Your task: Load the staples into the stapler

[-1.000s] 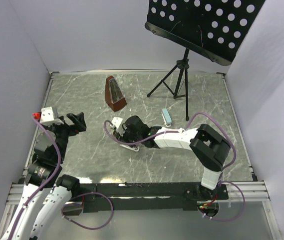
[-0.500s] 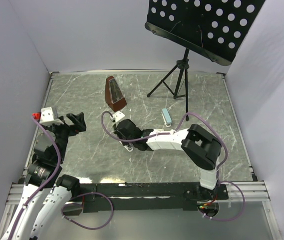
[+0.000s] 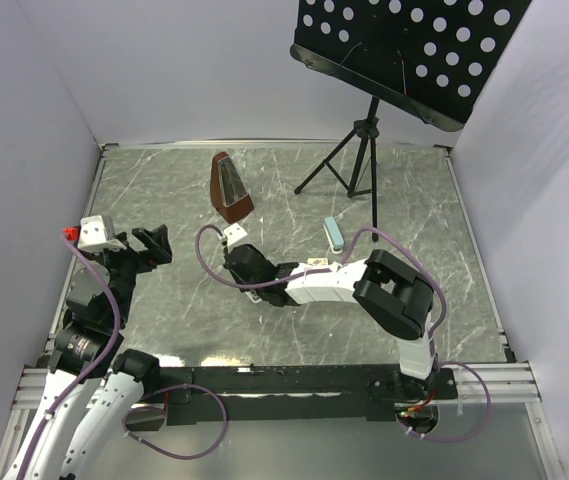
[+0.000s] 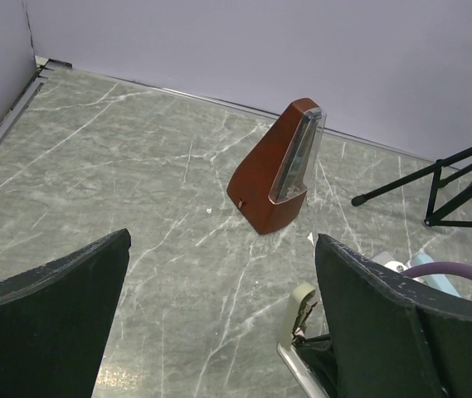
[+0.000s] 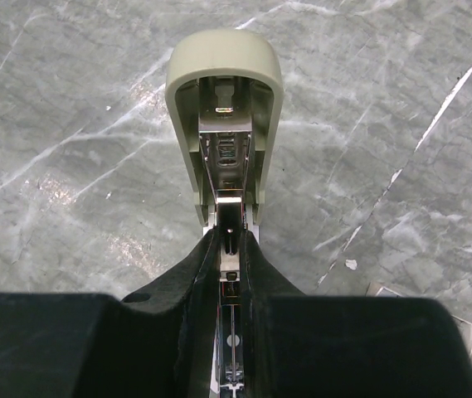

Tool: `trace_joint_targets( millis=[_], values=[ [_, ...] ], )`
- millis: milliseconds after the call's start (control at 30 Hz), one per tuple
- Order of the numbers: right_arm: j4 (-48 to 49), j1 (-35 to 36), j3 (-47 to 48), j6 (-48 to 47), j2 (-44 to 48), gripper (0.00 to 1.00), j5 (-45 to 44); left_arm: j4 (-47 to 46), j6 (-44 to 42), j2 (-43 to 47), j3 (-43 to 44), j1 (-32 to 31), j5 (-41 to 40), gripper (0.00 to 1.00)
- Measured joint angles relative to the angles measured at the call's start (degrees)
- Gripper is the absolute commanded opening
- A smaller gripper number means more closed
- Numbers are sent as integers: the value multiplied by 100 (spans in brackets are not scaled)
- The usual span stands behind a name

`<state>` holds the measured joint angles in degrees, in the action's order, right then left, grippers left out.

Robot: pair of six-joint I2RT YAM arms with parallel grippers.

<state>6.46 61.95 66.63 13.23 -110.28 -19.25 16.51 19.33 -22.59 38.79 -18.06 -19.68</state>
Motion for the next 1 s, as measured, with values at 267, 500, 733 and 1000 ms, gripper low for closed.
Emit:
trace_joint_targets(
  millis=[267,500,733,1000],
  values=[
    [52,28,0,-48,7,41,-83,0,0,2,0,0,37,97],
    [101,44,-118,-111,404,71,-33,0,0,2,0,0,39,97],
    [103,-31,-566,-63,1558,100,-83,0,0,55,0,0,39,97],
    [-791,-879,-601,376,2391,100,496,0,0,79,0,0,39,97]
  ],
)
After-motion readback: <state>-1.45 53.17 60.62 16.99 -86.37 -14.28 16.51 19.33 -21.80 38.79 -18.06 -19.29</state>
